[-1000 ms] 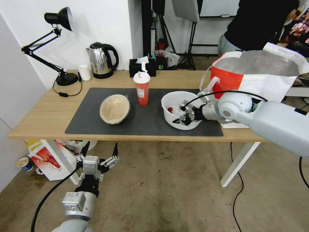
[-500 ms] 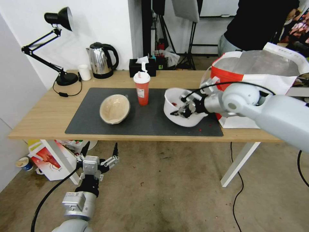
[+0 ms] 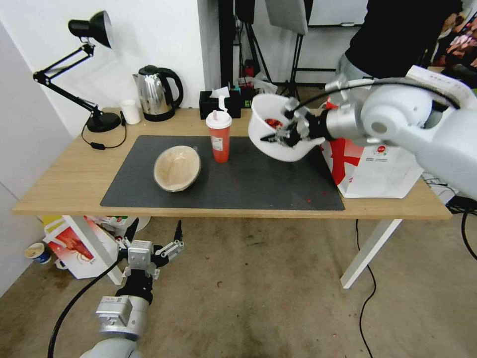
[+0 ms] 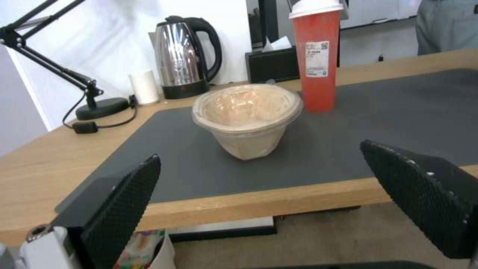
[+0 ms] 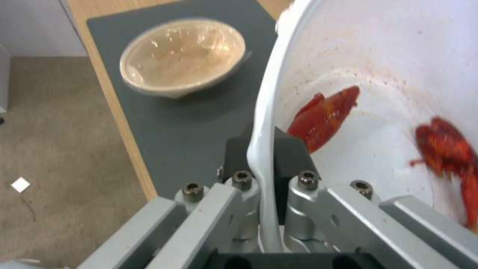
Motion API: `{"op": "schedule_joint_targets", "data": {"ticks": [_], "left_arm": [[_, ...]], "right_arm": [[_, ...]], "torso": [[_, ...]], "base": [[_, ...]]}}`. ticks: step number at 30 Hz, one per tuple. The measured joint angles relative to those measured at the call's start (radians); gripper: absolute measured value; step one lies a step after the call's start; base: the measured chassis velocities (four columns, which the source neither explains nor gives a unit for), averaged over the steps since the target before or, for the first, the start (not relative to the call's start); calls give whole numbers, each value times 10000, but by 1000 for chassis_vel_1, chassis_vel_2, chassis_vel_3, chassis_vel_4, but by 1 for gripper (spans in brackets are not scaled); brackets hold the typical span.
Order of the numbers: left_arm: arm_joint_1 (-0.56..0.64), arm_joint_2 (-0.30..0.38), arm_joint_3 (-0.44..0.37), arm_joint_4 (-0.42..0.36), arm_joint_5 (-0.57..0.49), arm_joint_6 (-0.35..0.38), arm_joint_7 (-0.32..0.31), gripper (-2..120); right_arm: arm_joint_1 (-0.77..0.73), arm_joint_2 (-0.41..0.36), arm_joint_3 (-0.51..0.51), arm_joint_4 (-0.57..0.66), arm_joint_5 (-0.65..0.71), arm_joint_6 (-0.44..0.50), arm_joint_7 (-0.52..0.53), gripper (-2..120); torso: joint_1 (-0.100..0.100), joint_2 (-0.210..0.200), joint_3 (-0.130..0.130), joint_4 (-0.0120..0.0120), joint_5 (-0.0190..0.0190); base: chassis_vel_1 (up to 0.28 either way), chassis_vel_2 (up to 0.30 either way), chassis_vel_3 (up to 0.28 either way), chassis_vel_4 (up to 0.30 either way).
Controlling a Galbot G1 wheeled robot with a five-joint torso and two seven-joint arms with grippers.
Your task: Pick up the trash from the table and place it into the takeout bag.
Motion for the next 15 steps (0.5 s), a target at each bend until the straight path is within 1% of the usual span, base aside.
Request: {"op": "schedule_joint_targets", "data": {"ticks": [5,15], "left_arm": [[1,0,0,0,0,0,0,100],[0,0,0,-1,0,0,0,100]], "right_arm": [[490,302,-233,-108,268,0,-2,0],[585,796,-462,-324,391,2,184,0]], "torso": [[0,0,0,1,0],[1,0,0,0,1]], "base": [[0,0,0,0],[0,0,0,0]]}}
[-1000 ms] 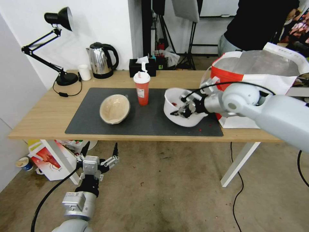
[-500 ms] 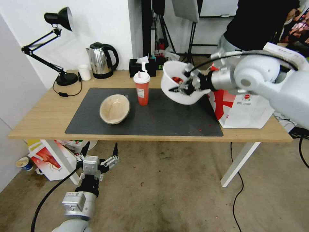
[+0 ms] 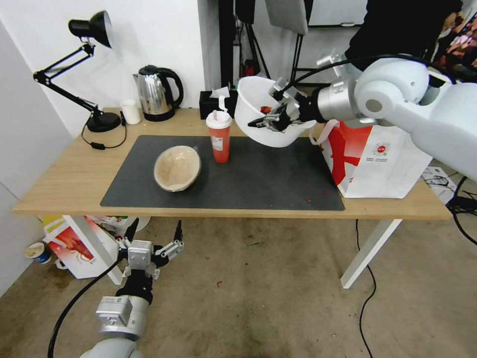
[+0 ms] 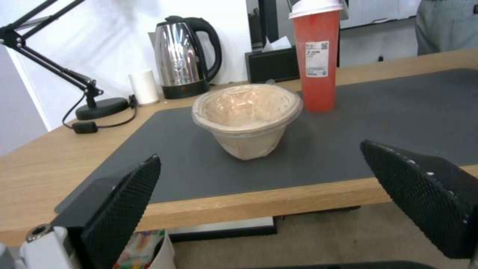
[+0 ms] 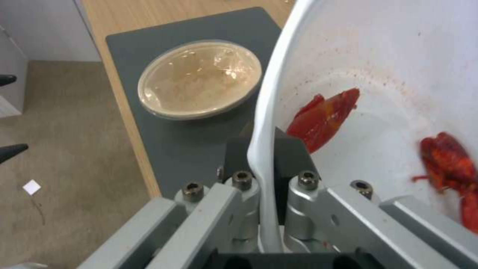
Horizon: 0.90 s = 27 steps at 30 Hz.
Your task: Pick up the trash from the table and place it into the takeout bag.
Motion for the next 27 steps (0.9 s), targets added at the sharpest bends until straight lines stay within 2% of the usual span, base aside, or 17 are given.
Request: {"op": "schedule_joint_targets", "data": {"ticks": [13,27], "left_arm": [[0,0,0,0,0,0,0,100],[0,0,0,0,0,0,0,100]], "right_arm": [[300,619,23,-586,57,3,47,0],[1512,113,-443,-936,187,4,-150,0]], "torso": [[0,0,0,1,0],[-1,0,-1,1,1]], "base": [[0,0,0,0],[0,0,0,0]]}}
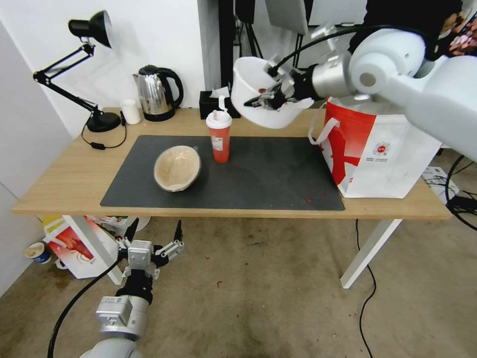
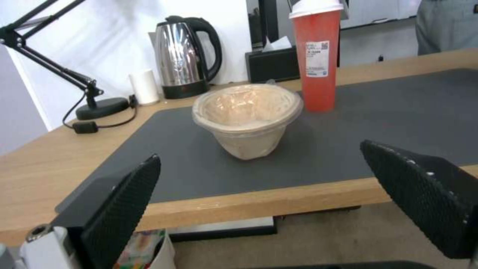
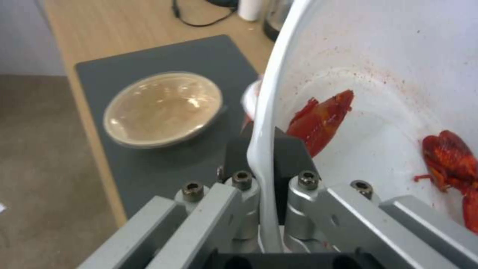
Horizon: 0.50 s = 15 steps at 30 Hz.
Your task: Pick up the trash from the table and place it into the takeout bag.
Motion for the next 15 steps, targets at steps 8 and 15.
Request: {"op": "schedule_joint_targets", "data": {"ticks": [8,15], "left_arm": [[1,0,0,0,0,0,0,100],[0,0,0,0,0,0,0,100]], "right_arm": [[601,-412,-236,-254,-14,-1,-168,0],[950,-774,-397,-418,-139,-1,-387,0]], "torso": [[1,1,0,-1,-1],[1,0,0,1,1]], "base": [[0,0,0,0],[0,0,0,0]]}}
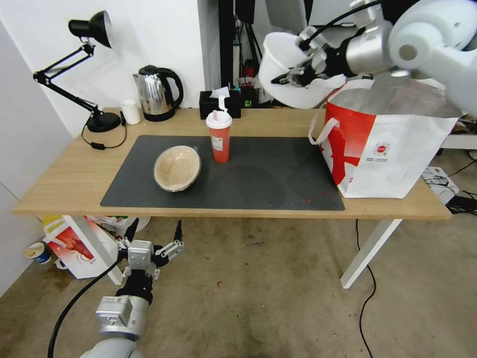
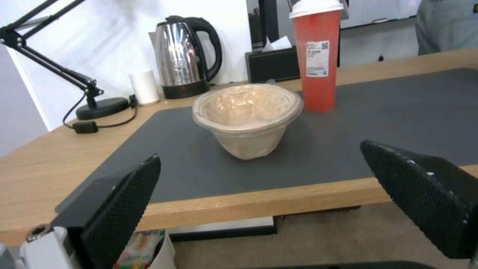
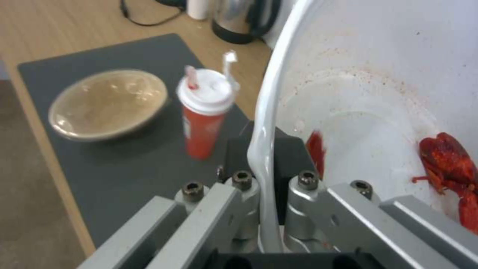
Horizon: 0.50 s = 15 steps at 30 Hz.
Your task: Pick up the trash from the table and place it into the takeout bag.
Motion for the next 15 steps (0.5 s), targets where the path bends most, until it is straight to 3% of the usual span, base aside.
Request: {"op": "schedule_joint_targets", "data": {"ticks": [15], "left_arm": [[0,0,0,0,0,0,-1,100]], "right_arm": [[1170,-1173,-798,-864,-699,-2,-954,0]], "torso": [[-1,2,0,-3,0]], "base": [[0,0,0,0]]}}
